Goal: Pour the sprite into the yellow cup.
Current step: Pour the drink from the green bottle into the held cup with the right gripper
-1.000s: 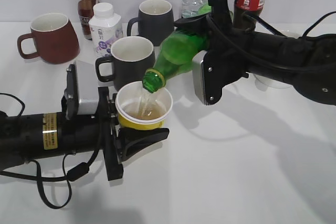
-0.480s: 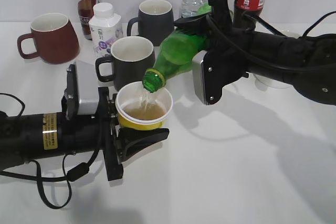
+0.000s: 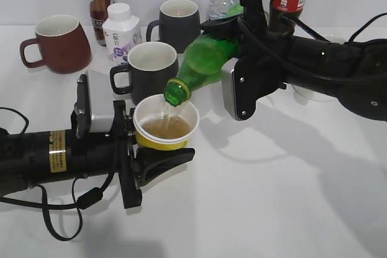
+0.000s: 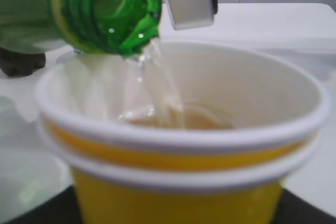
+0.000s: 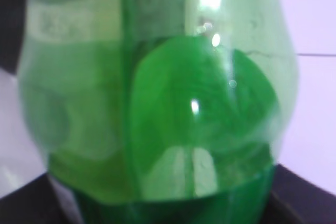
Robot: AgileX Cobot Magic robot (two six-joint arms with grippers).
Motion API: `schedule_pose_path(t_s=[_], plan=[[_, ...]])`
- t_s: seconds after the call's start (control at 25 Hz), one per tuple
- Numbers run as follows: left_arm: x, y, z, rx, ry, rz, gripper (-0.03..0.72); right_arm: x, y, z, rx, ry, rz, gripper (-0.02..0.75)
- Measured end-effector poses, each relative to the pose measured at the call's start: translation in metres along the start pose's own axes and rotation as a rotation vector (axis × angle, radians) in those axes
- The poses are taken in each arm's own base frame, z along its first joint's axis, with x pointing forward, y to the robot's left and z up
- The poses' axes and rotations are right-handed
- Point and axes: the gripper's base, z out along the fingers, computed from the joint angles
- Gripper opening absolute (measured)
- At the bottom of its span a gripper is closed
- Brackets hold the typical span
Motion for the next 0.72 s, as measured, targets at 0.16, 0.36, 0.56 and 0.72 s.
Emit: schedule_pose_path(t_s=[0.16, 0.36, 0.56, 0.72], plan=[[0.0001, 0.0000, 0.0000, 0.000, 0.001, 0.000, 0.385, 0.0000, -0.0001, 0.0000, 0.000, 0.000, 0.004, 0.428], [0.0002, 0.0000, 0.0000, 0.000, 0.002, 0.000, 0.385, 0.0001, -0.0001, 0.0000, 0.001, 0.001, 0.075, 0.428], [0.0002, 0.0008, 0.0000, -0.009, 0.002, -0.003, 0.385, 0.0001, -0.0001, 0.0000, 0.001, 0.001, 0.196, 0.428], [-0.0001, 0.0025, 0.0000, -0.028, -0.001, -0.011, 0.385, 0.0002, -0.0002, 0.0000, 0.002, 0.002, 0.343, 0.428]])
